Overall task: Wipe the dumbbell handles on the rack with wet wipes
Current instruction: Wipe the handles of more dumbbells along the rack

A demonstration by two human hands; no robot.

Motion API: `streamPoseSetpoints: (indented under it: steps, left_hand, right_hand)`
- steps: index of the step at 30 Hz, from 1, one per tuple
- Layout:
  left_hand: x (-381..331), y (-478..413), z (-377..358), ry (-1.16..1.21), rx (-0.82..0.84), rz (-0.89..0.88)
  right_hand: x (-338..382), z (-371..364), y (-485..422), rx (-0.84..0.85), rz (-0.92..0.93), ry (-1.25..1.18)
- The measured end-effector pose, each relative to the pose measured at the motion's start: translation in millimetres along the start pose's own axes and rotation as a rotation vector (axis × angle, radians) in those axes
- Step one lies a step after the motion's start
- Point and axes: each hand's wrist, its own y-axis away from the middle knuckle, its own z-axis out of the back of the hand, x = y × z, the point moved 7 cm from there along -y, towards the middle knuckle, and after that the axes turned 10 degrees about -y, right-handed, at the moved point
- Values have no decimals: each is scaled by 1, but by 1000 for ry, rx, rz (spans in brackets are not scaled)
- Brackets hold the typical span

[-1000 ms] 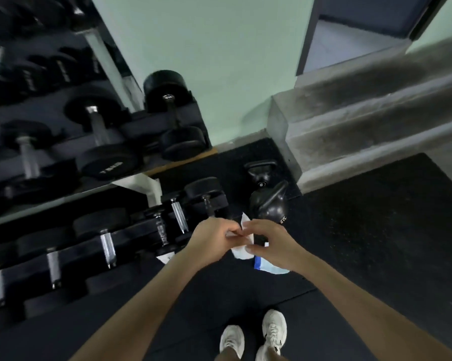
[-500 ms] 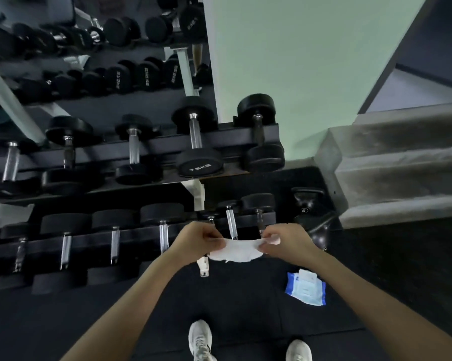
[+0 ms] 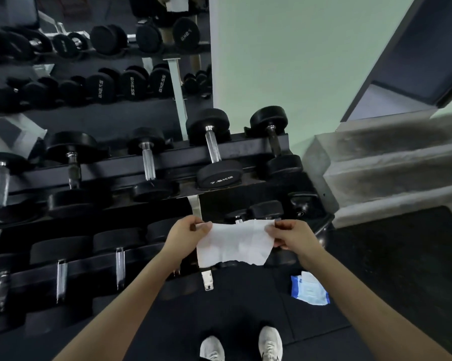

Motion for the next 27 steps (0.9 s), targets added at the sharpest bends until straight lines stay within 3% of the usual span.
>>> streamPoseSetpoints:
  steps: [2, 5, 8, 10, 14, 18, 21, 27]
  left_hand:
    - [6, -7, 0, 57, 7, 54]
    - [4, -11, -4, -2, 105, 56]
    - [-26, -11, -1, -177, 140, -156]
    - [-61, -8, -1, -226, 136, -365]
    - [-110, -9, -19, -207, 231, -583]
    - [-133, -12, -35, -79, 247, -549]
    - [-148, -16, -52, -133, 248, -553]
    - [-161, -31, -84, -234, 245, -483]
  right_hand:
    - [12, -5, 0, -89, 115, 98]
    - [51, -15, 10, -187, 401, 491]
    - [91, -39, 28, -81, 743, 698]
    - [101, -48, 31, 39, 816, 827]
    - [115, -32, 30, 123, 671, 811]
    - [105, 10, 20, 58, 445, 467]
    - [68, 26, 13, 198, 220, 153]
    - [17, 67, -21, 229, 173, 208]
